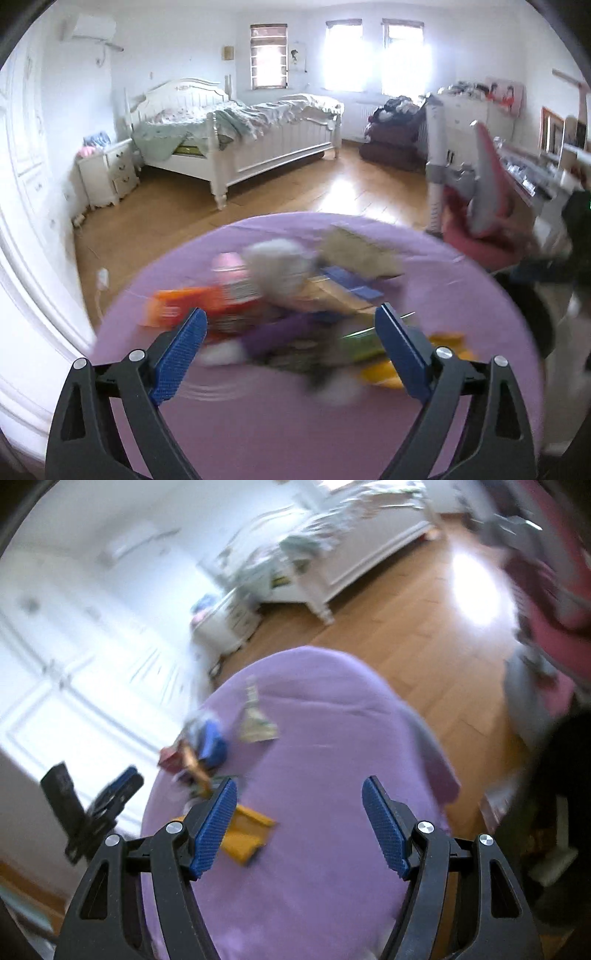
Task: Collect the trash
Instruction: 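Grasp the small red milk carton with the right tool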
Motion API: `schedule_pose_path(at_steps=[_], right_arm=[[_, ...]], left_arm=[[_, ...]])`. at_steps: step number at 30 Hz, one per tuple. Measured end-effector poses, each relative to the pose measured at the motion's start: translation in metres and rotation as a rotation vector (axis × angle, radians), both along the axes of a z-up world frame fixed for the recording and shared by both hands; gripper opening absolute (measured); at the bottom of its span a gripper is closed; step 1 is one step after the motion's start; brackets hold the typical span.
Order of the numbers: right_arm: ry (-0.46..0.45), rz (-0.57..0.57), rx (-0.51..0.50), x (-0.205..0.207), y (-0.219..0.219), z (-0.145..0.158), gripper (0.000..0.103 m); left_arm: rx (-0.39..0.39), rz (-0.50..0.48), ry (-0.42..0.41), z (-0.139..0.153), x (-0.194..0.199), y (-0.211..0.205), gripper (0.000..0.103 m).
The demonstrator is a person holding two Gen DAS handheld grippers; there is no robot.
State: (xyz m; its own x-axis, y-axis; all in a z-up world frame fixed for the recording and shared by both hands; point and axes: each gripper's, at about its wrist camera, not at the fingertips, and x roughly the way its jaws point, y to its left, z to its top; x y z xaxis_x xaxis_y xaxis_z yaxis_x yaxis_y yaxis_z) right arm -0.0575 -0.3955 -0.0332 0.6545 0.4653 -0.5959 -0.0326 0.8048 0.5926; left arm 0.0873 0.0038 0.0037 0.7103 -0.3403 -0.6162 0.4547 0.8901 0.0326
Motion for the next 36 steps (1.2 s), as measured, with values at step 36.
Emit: schedule_pose_path(at_steps=[36], right_arm=[[-0.183,0.663,-0.285,0.166,0.267,0.048,0.038]], left_arm=[[-0.011,-0.059,0.098,-0.041,0.088,0.109,0.091]])
